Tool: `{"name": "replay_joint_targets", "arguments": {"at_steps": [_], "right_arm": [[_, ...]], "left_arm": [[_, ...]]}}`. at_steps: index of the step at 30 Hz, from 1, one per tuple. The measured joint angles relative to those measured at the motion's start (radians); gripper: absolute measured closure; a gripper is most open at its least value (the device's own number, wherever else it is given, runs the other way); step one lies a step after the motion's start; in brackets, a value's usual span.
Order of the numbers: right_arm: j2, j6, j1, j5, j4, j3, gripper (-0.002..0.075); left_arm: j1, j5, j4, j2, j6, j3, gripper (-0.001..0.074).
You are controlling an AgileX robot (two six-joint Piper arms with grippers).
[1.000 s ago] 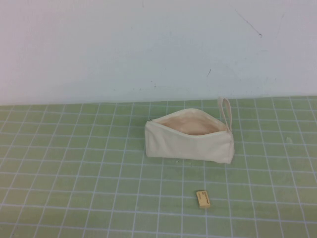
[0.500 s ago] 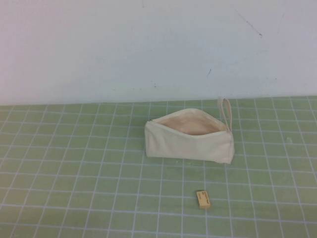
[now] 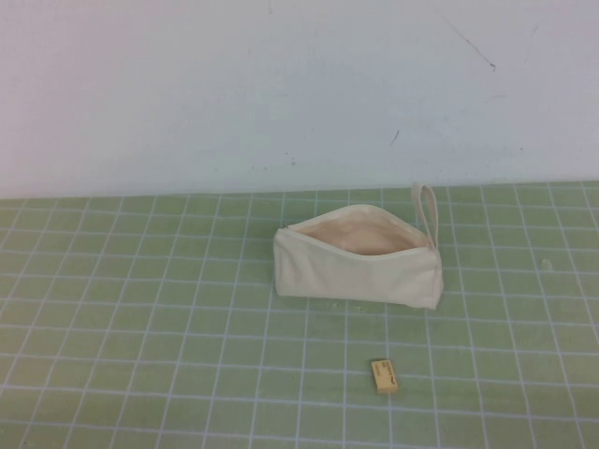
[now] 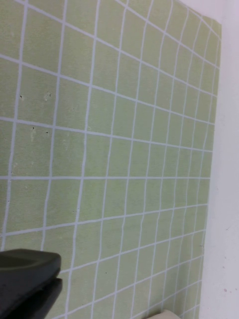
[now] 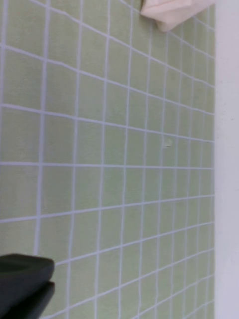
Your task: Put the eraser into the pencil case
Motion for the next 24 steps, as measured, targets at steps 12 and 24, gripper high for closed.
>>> {"name": "replay_joint_targets", "arguments": {"at_steps": [12,24], "right_arm": [[-0.002,0.0,0.0,-0.668,0.0,0.002,0.0727],[-0.002,-0.068,0.0,-0.663,0.097,-0.179,0.0727]], "left_arm": [[0.0,0.0,0.0,0.0,0.0,0.0,0.0736],[0.0,0.0,0.0,0.0,0.0,0.0,0.0736]]}}
